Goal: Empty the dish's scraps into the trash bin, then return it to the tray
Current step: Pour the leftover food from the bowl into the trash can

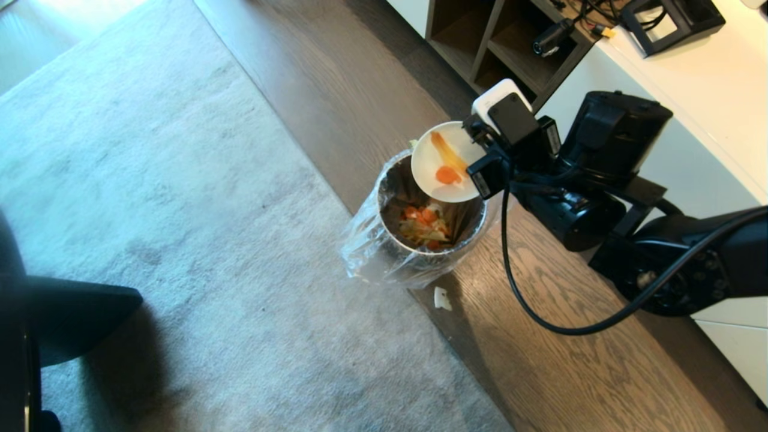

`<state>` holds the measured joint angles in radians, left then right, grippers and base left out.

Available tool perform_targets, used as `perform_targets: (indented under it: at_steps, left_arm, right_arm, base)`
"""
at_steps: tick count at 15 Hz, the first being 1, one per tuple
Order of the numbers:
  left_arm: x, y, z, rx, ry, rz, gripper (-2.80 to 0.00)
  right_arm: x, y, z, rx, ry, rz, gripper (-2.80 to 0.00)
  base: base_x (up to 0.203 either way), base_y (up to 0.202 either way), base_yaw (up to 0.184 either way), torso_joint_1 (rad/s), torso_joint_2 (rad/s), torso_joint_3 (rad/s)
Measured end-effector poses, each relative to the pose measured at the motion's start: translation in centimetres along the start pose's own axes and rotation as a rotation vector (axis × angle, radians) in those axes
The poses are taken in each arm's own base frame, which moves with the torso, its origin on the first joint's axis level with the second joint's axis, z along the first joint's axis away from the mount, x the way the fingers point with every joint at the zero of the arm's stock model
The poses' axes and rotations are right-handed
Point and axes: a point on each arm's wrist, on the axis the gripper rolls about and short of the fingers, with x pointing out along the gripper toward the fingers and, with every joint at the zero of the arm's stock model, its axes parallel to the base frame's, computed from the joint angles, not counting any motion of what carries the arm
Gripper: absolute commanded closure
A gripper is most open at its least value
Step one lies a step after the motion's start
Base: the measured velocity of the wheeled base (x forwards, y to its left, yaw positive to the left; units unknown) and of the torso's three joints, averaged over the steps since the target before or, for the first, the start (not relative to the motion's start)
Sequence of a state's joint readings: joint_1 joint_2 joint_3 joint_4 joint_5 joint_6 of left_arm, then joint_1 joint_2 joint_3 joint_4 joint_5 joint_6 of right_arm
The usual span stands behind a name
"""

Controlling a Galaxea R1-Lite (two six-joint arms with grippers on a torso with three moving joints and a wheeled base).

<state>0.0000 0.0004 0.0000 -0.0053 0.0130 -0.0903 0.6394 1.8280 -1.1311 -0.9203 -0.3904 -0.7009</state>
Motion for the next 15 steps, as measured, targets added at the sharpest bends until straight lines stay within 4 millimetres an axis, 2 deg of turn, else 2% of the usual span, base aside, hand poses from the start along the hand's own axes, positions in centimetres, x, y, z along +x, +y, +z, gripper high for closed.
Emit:
perform_targets:
  at_steps: [5,8,15]
  left_arm:
    - [0.0,0.0,0.0,0.0,0.0,0.0,0.0]
    - [0.0,0.0,0.0,0.0,0.0,0.0,0.0]
    - [0.0,0.0,0.0,0.001,0.0,0.0,0.0]
  right_arm:
    - [0.5,0.1,0.1,-0.107,-0.099,-0.098,0.0]
    - [0.1,0.6,-0.4,-0.114,-0.124,-0.109,0.0]
    - [-1.1,1.1,-0.9,-0.28,-0.384,-0.004,0.0]
  base:
    - [0.0,0.0,0.0,0.0,0.0,0.0]
    - [0.0,0.0,0.0,0.0,0.0,0.0]
    - [0.0,0.0,0.0,0.0,0.0,0.0]
